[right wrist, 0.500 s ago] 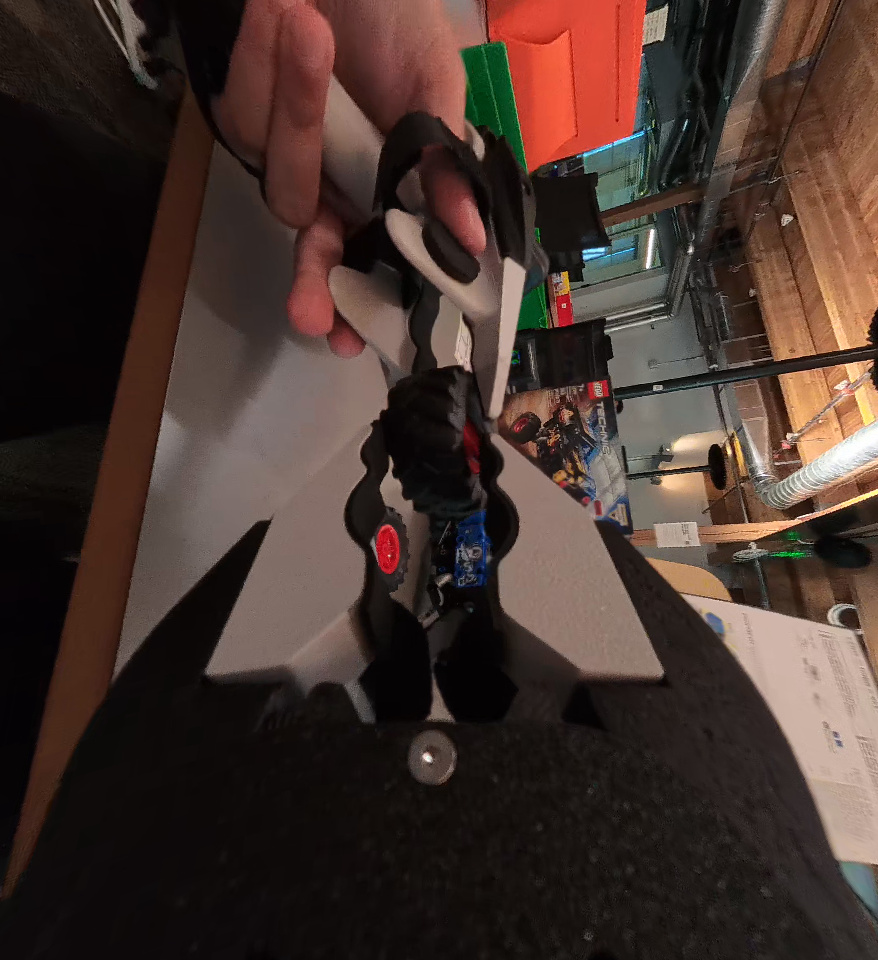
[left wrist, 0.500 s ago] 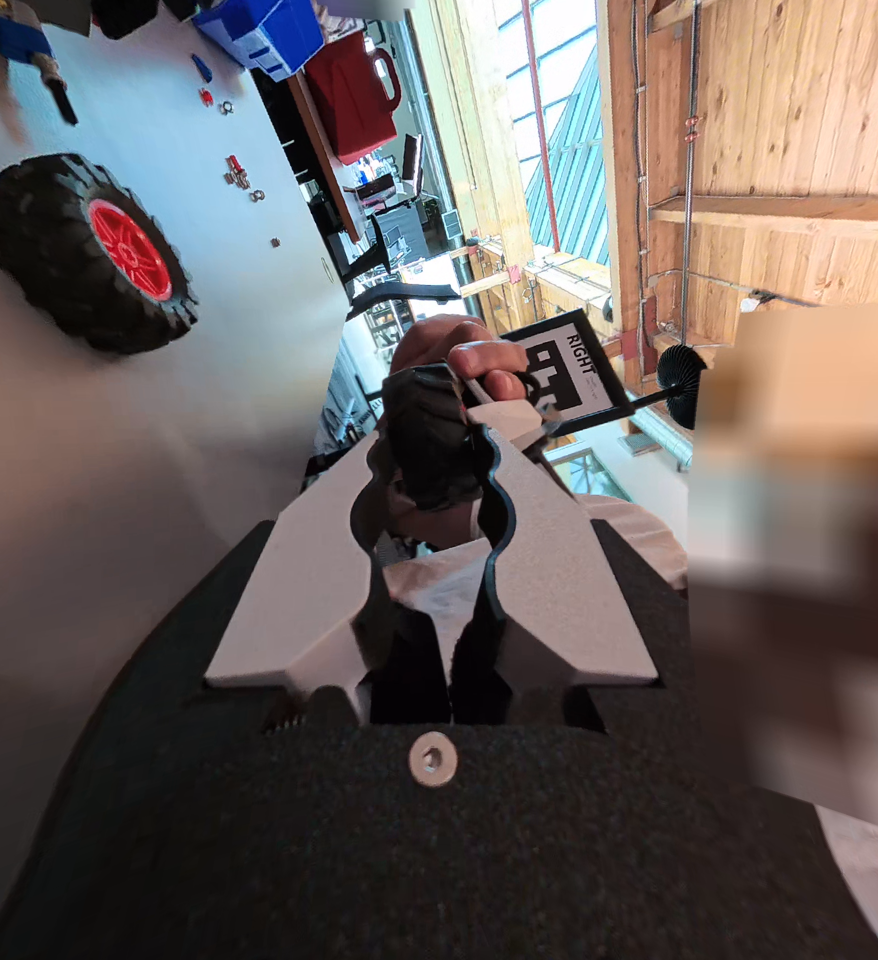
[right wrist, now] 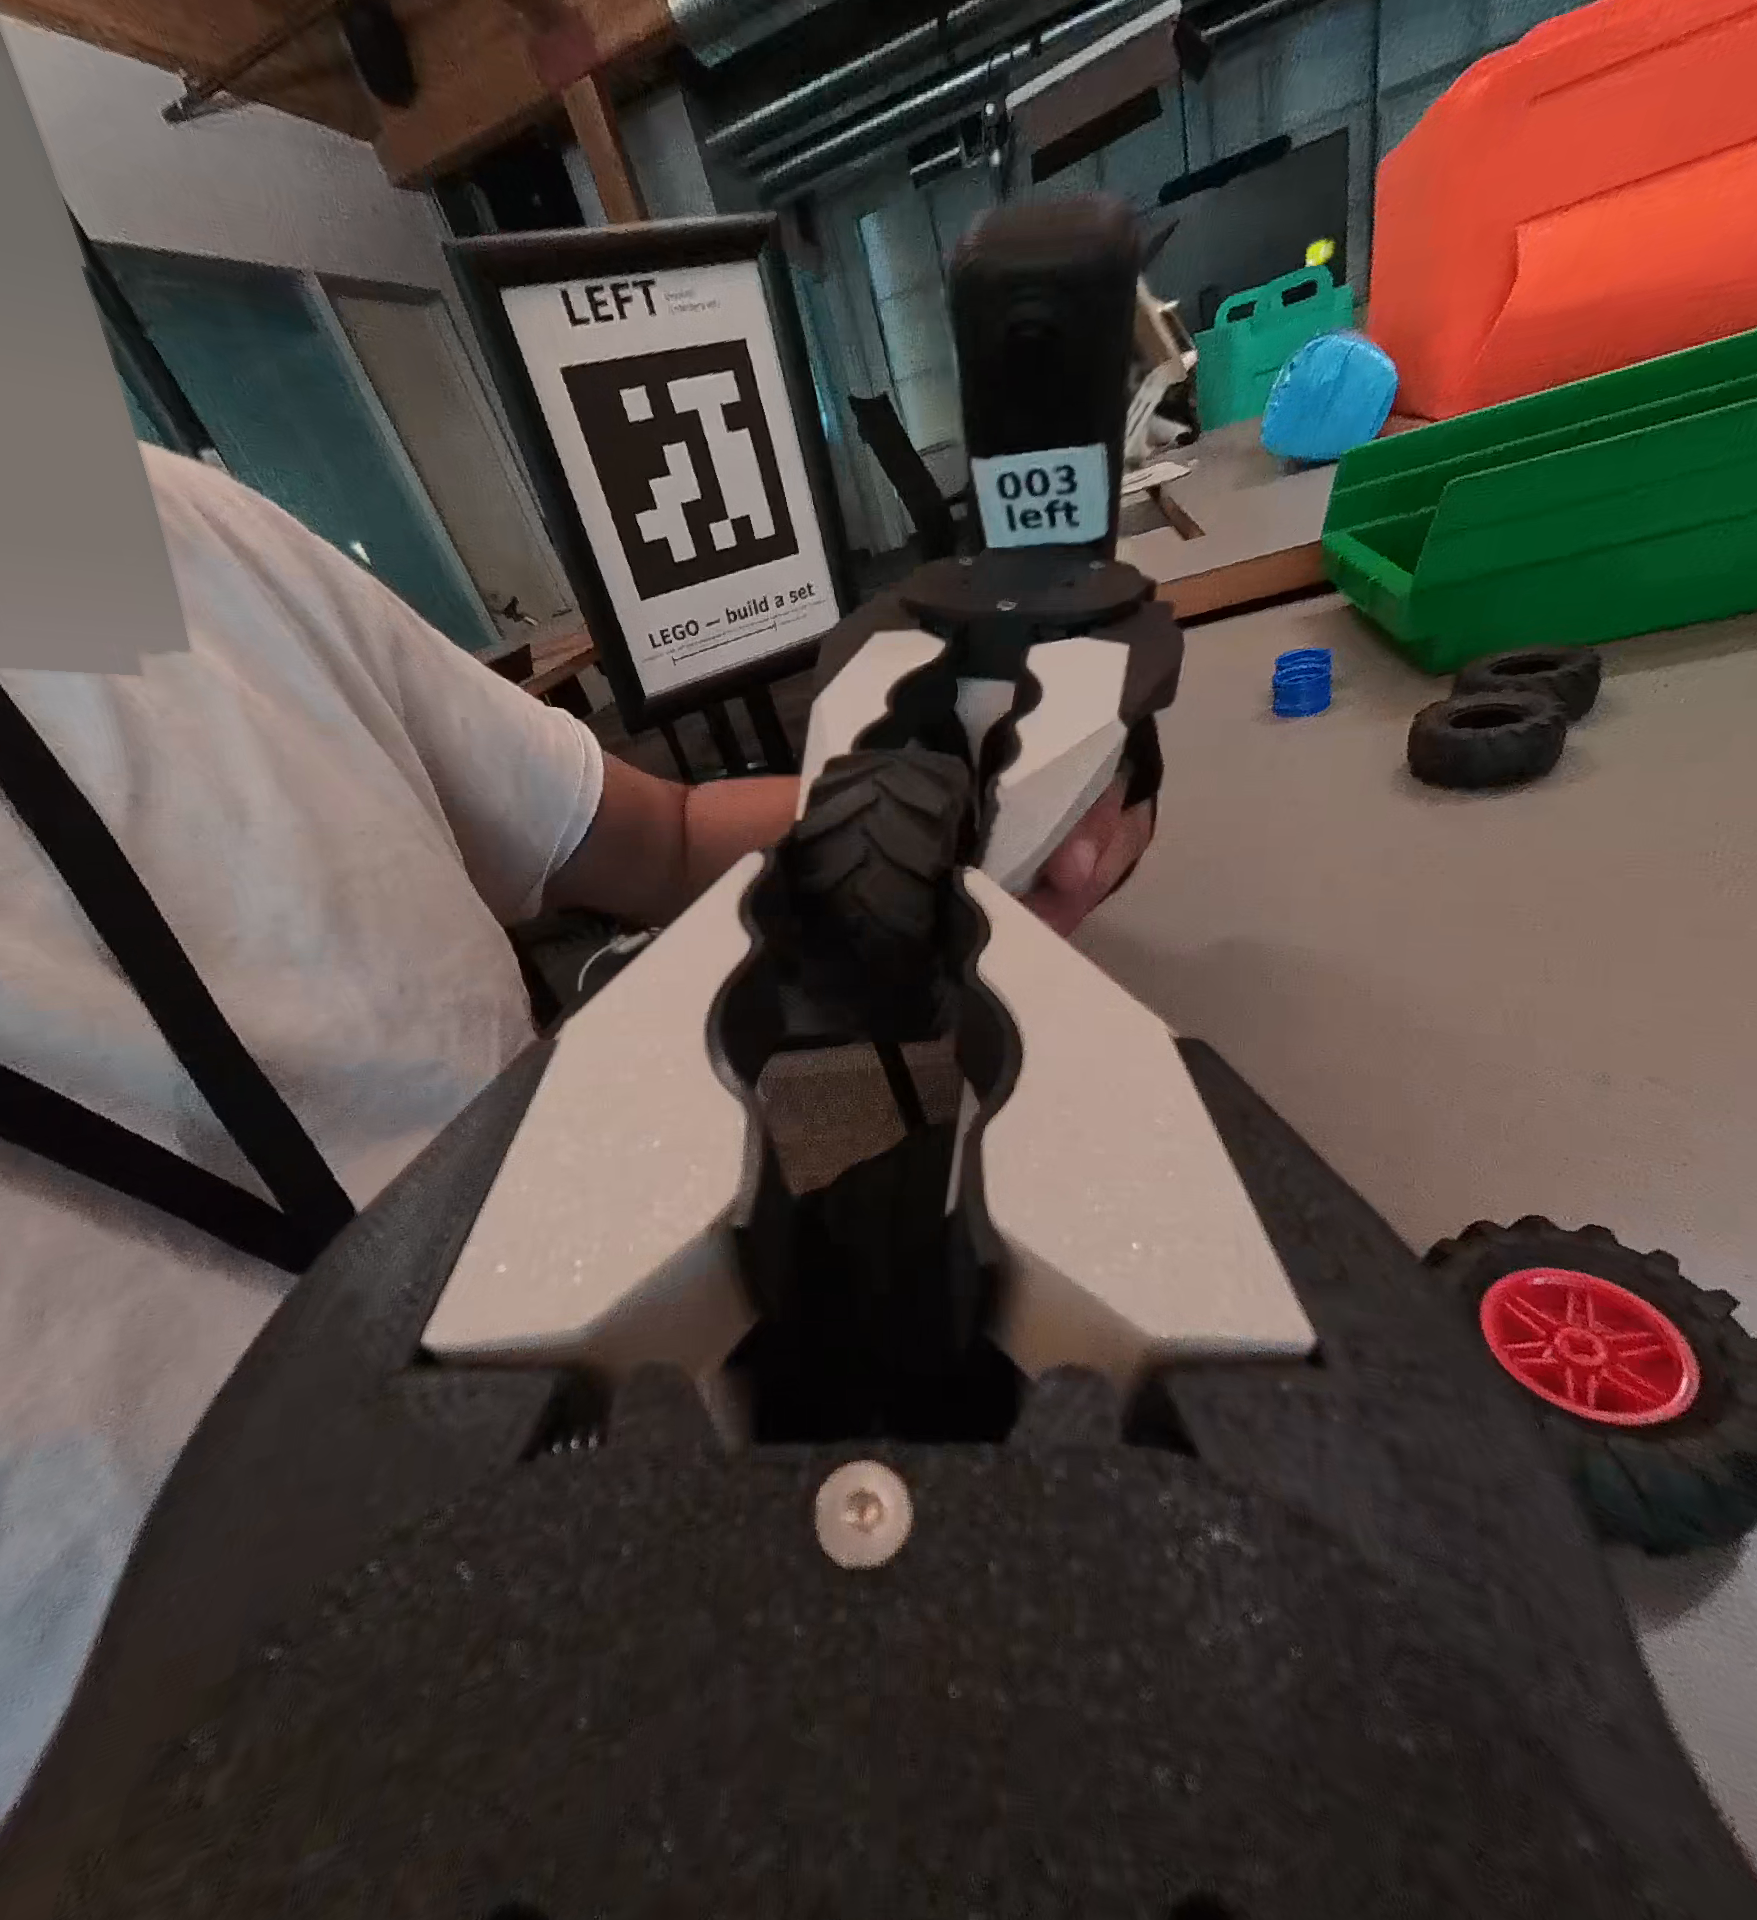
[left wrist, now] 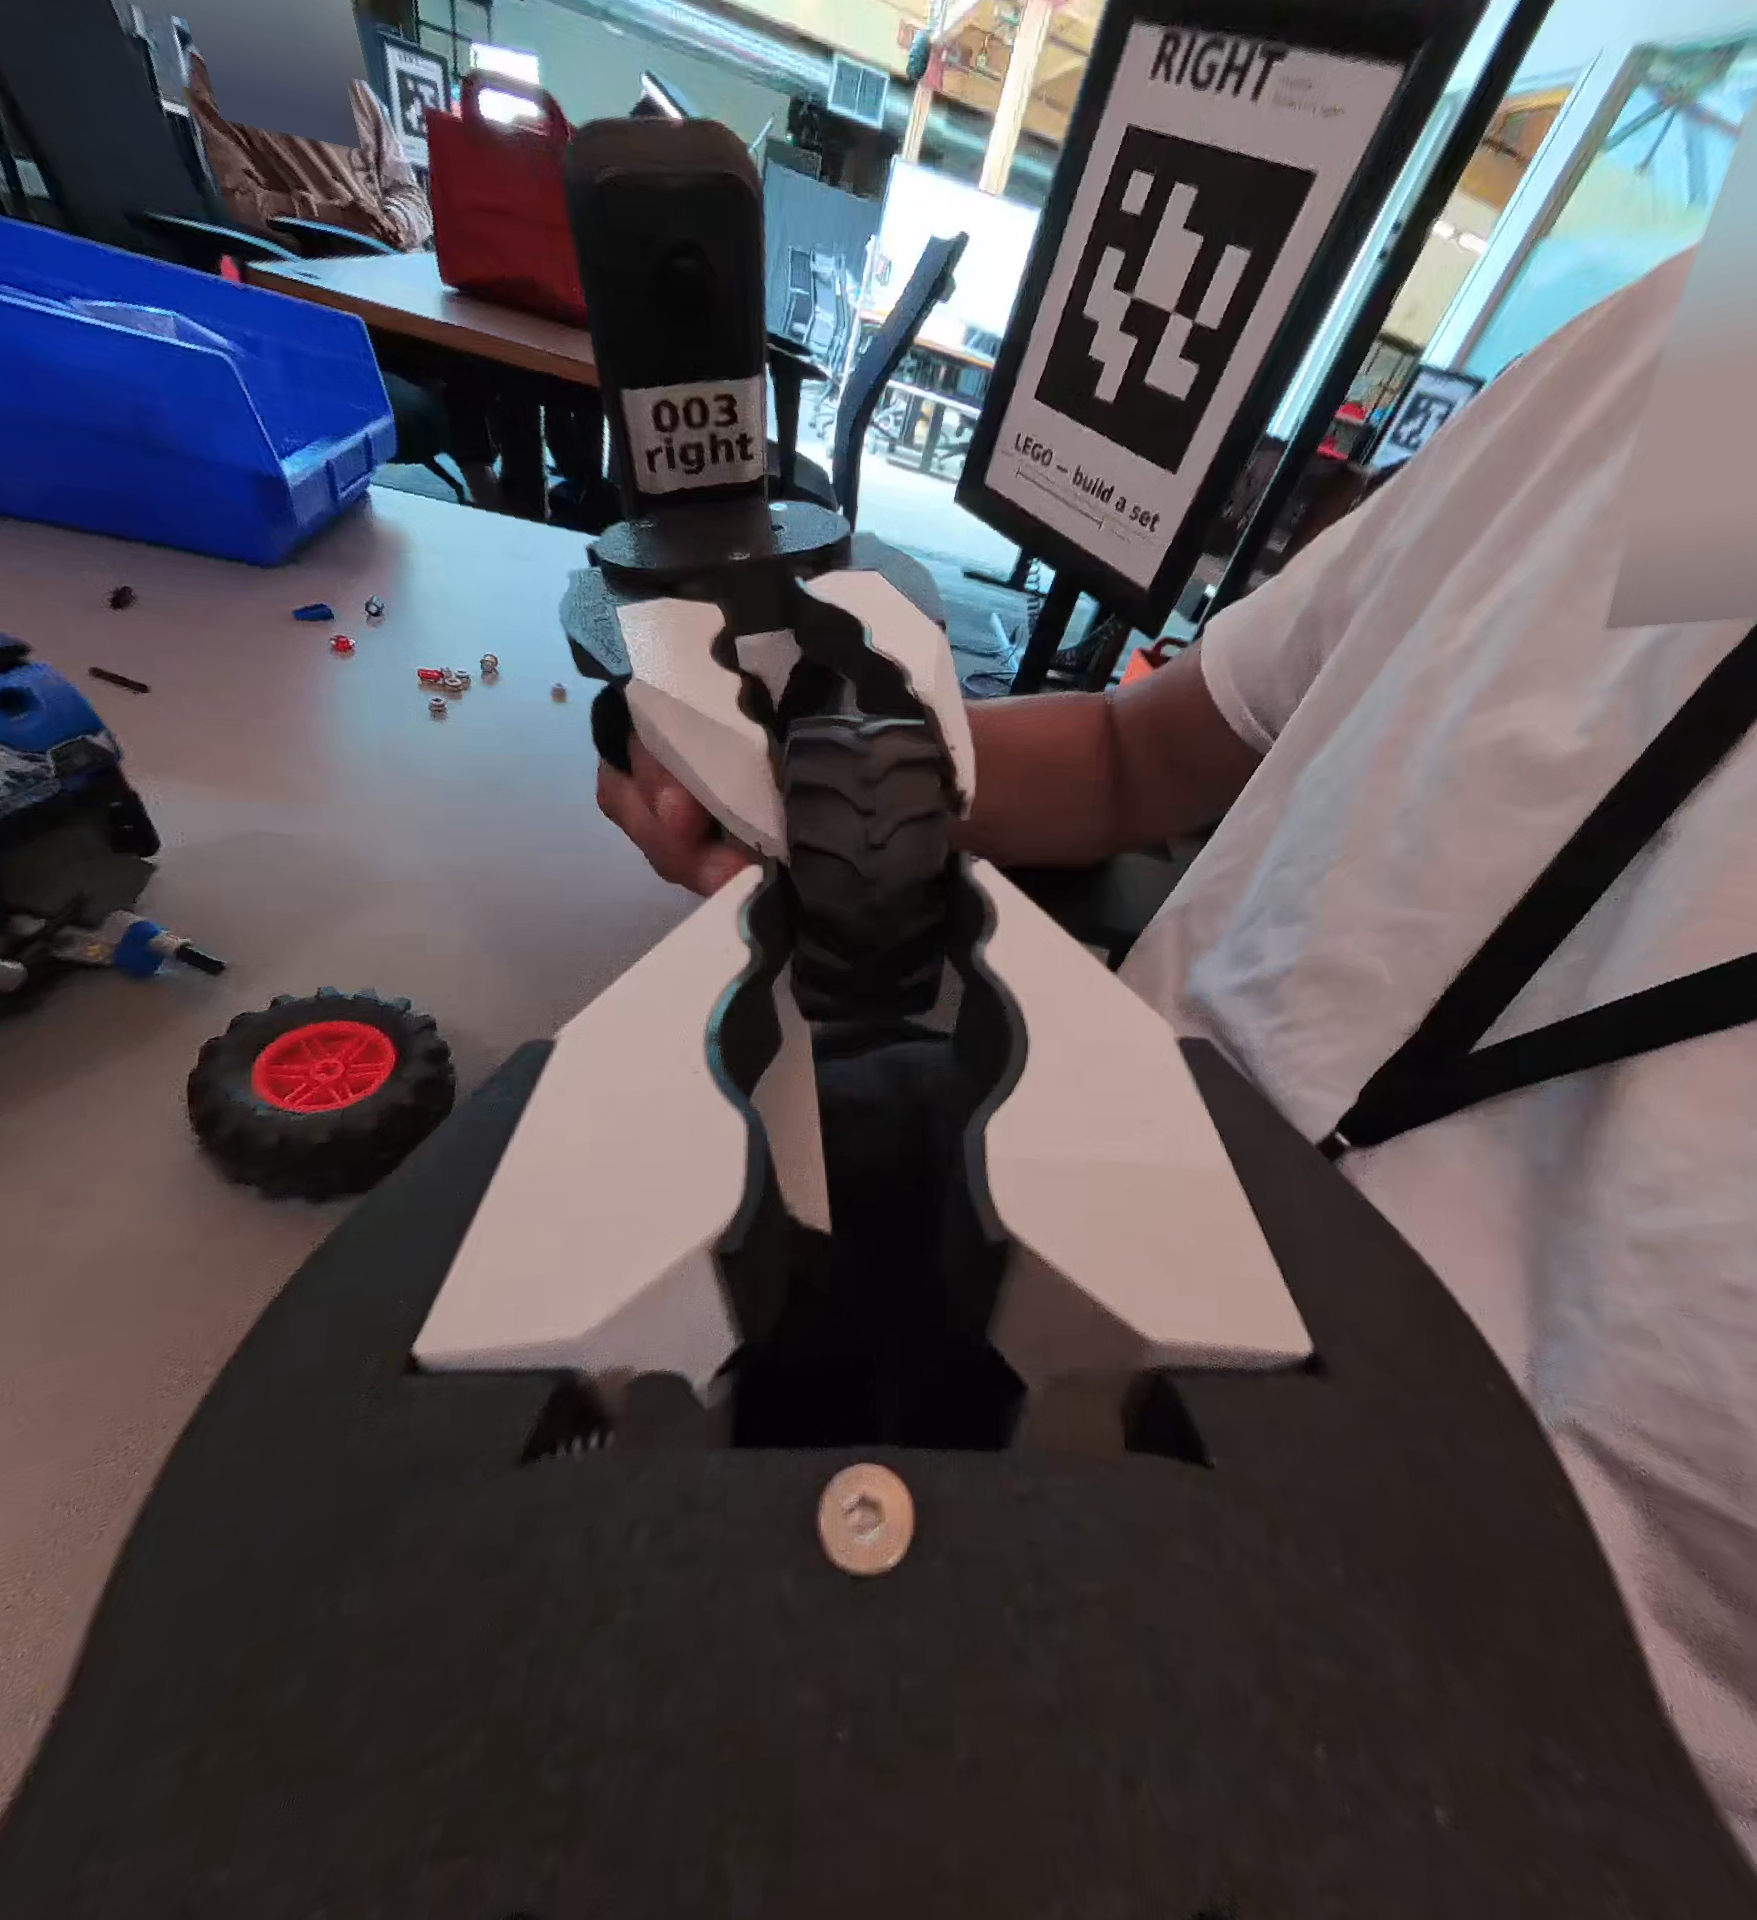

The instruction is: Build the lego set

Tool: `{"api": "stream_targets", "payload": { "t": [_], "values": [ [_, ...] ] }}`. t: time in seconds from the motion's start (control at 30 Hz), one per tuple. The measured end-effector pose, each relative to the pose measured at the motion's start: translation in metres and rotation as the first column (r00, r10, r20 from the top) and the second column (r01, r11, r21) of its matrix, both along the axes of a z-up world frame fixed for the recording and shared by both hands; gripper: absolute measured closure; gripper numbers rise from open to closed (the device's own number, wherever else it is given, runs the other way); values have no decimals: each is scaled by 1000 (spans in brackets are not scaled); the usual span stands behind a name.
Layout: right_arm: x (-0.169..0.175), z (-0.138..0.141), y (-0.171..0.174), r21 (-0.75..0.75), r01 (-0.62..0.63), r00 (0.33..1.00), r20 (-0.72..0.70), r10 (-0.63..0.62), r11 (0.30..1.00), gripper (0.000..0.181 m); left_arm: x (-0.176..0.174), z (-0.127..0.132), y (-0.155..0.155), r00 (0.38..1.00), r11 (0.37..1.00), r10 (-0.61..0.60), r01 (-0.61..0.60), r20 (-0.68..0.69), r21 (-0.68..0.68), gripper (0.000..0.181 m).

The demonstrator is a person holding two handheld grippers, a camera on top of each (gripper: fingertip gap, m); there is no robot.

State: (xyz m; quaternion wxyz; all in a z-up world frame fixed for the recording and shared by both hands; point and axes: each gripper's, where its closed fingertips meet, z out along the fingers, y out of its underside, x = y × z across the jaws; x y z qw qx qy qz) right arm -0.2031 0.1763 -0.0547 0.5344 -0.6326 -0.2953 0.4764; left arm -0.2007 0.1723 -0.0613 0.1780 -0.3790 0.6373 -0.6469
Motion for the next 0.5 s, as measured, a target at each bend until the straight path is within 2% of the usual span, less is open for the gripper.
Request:
{"api": "stream_targets", "payload": {
  "t": [0.07,0.17,0.3,0.4,0.5],
  "values": [
    [4,-5,5,-34,22,1000,6,-22,999,152,4,-5,5,1000,999,31,-31,3,-21,154],
    [14,-15,18,-59,129,989,75,-125,990,152,15,-20,15,989,989,147,-147,-1,31,155],
    [18,-23,29,-65,242,960,158,-229,968,153,21,-26,25,965,962,263,-262,-6,75,155],
    [23,-28,39,-101,333,935,166,-314,937,153,25,-30,38,926,913,377,-372,4,169,156],
    [27,-33,46,-65,420,890,224,-397,905,153,27,-35,51,876,837,481,-468,25,283,157]
  ]
}}
